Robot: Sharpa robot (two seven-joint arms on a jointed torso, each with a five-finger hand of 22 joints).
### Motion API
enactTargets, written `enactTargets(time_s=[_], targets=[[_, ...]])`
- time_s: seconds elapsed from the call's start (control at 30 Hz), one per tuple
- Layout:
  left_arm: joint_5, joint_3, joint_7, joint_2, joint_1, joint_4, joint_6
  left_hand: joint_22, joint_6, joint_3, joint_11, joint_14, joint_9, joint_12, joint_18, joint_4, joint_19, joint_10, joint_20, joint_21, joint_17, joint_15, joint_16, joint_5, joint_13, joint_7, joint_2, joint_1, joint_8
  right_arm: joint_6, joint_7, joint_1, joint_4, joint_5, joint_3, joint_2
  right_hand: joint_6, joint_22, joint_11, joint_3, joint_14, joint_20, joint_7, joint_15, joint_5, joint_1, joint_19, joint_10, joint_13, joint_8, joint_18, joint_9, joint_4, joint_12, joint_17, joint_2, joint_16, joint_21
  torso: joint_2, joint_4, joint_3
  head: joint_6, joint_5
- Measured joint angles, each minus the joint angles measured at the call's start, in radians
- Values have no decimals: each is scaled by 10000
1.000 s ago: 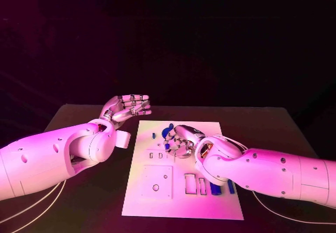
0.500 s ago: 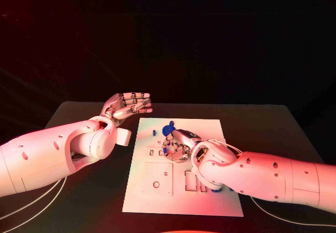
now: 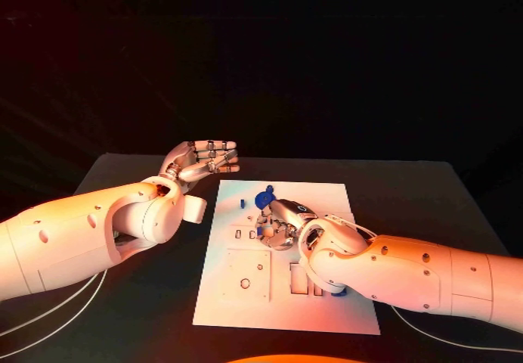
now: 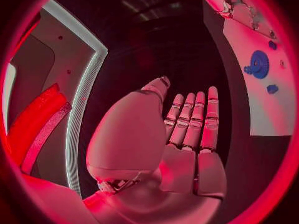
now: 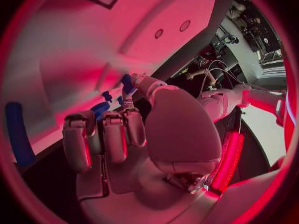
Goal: Assemble the parts on the task board
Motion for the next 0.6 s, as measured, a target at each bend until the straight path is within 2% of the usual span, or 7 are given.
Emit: enactTargets(time_s=[0.2,0.43,0.47,0.6], targets=[[-6,0,-13,3,0,-9,25,1,0,0,0,-36,0,0,0,0,0,0,0,0,-1,36,0,0,0,0,0,0,0,-67,-2,-23,-64,-143,4,24,1,-1,0,-1,0,0,-3,0,-2,-105,0,0,-1,154,0,1,1,-43,0,-105,0,0,-2,-12,2,-3,12],[-11,0,-25,5,0,-18,44,1,0,0,0,-36,0,0,1,0,0,0,0,0,-1,36,0,0,0,0,0,0,0,-86,-6,-35,-84,-243,0,39,-1,-1,0,-1,0,0,-5,0,-2,-152,0,0,-1,159,0,11,1,-117,3,-152,0,0,-7,-20,5,6,19],[-12,0,-27,5,0,-18,46,1,0,0,0,-36,1,0,1,0,0,0,0,0,-1,36,0,0,0,0,0,0,0,-86,-8,-36,-90,-254,-1,41,-1,-1,0,-1,0,0,-5,0,-2,-197,0,0,-1,159,0,135,1,-117,7,-197,0,0,-7,-22,5,6,19],[-13,0,-33,5,0,-19,52,1,0,0,0,-36,1,0,0,0,0,0,0,0,-1,36,0,0,0,0,0,0,0,-85,-9,-38,-95,-279,-1,46,-28,-2,38,-1,0,0,-16,1,-2,-251,0,-38,-1,159,0,203,1,-192,8,-251,0,0,-7,-26,5,15,20]])
